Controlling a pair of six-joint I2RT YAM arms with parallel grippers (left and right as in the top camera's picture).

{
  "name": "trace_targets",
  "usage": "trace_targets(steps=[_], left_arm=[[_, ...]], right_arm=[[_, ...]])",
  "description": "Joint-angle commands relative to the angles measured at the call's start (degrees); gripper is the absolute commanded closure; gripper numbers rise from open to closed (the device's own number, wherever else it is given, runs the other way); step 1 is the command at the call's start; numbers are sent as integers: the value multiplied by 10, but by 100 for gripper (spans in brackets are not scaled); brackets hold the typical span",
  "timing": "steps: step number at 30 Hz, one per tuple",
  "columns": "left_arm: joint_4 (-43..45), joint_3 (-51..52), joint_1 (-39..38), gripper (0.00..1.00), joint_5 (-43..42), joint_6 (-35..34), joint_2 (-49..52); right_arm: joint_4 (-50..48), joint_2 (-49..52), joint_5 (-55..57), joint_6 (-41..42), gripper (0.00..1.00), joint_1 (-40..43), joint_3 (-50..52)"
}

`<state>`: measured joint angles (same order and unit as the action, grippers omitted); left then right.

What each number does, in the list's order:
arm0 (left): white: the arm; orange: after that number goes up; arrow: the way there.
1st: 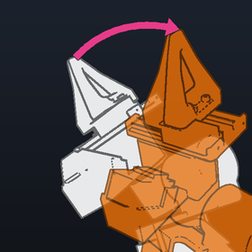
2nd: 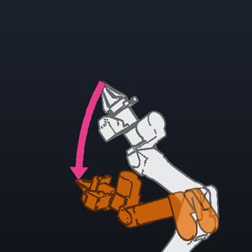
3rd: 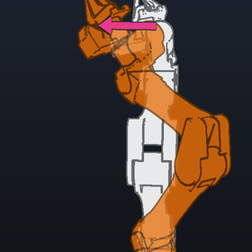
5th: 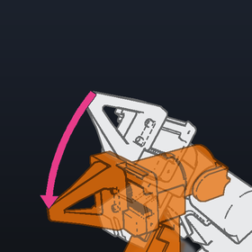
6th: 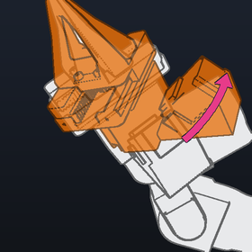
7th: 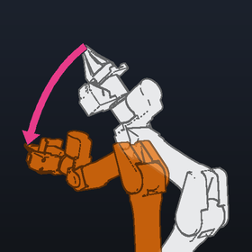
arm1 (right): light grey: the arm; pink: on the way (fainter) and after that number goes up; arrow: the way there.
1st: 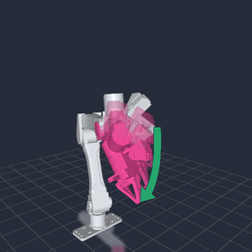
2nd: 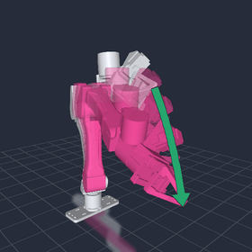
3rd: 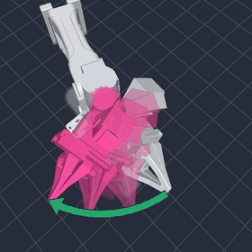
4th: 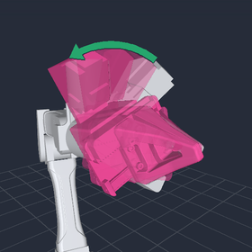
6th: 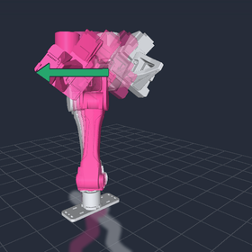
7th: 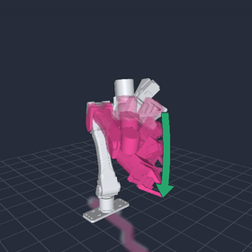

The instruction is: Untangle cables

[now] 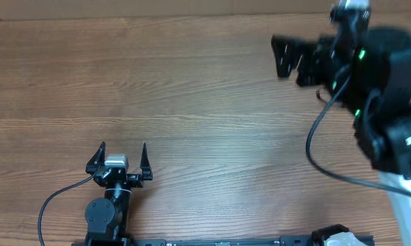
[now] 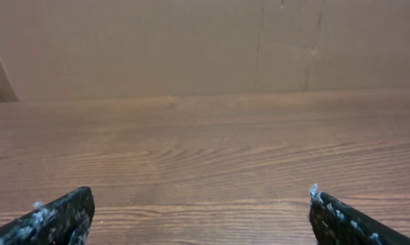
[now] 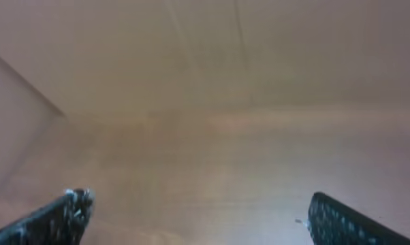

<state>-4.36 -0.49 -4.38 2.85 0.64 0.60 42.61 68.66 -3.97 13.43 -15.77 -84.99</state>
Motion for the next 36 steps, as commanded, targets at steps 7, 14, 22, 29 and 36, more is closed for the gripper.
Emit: trace_targets(steps=[7, 14, 22, 29, 36], left_arm=[[2, 2, 2, 0, 5, 11, -4], [2, 2, 2, 0, 5, 11, -4], [2, 2, 2, 0, 5, 11, -4], [2, 2, 2, 0, 5, 11, -4], [2, 2, 2, 0, 5, 11, -4]], right_arm=[[-461, -343, -23, 2, 0, 70, 573], [-588, -472, -26, 2, 0, 90, 749], [-589, -555, -23, 2, 0, 92, 845], [-408, -689, -10, -5, 0, 113, 845], [-381, -685, -12, -150, 0, 133, 845]])
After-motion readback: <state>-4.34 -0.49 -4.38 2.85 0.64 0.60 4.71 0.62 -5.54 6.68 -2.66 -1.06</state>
